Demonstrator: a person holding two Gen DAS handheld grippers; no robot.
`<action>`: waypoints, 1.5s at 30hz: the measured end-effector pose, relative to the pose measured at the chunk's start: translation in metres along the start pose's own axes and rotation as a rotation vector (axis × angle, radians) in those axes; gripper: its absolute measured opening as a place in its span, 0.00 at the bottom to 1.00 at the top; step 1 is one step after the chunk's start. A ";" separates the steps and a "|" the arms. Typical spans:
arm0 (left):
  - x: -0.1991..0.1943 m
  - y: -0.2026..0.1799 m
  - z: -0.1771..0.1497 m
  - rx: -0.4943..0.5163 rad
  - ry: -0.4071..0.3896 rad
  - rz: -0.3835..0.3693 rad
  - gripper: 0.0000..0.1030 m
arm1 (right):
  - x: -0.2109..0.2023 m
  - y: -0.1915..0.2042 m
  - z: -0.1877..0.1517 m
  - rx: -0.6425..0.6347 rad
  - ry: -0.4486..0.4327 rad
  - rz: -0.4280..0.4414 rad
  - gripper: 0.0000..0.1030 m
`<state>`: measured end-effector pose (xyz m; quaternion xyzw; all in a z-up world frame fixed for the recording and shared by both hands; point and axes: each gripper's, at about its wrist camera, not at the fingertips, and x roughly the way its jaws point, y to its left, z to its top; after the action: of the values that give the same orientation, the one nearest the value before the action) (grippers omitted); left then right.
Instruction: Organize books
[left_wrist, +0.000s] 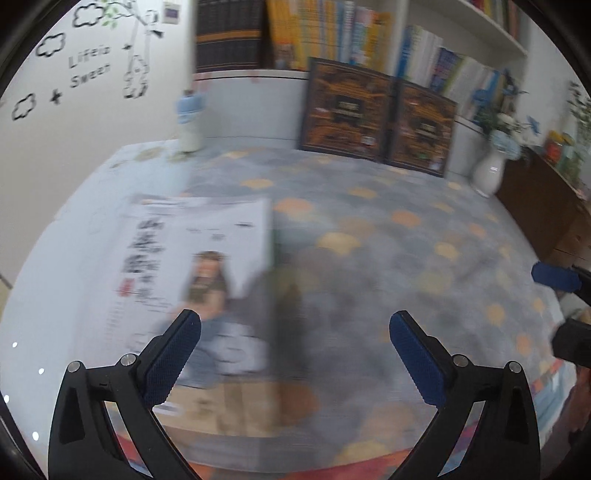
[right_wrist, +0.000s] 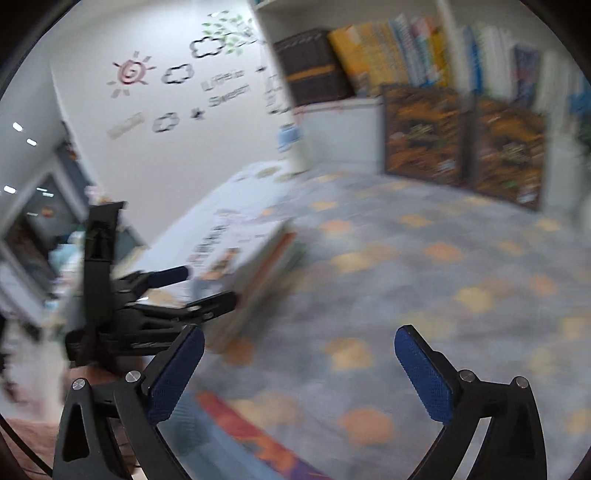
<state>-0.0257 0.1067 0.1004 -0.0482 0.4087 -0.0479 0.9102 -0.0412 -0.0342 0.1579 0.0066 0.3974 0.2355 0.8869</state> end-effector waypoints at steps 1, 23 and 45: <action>-0.002 -0.006 -0.003 0.000 -0.003 -0.010 0.99 | -0.004 -0.001 -0.002 -0.008 -0.015 -0.043 1.00; -0.002 -0.039 -0.020 -0.033 0.018 -0.020 0.99 | 0.001 -0.039 -0.031 0.083 -0.012 -0.241 1.00; 0.009 -0.037 -0.022 -0.026 0.036 -0.006 0.99 | 0.017 -0.040 -0.036 0.082 0.024 -0.239 1.00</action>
<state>-0.0380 0.0673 0.0836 -0.0604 0.4253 -0.0461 0.9019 -0.0402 -0.0688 0.1129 -0.0073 0.4153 0.1116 0.9028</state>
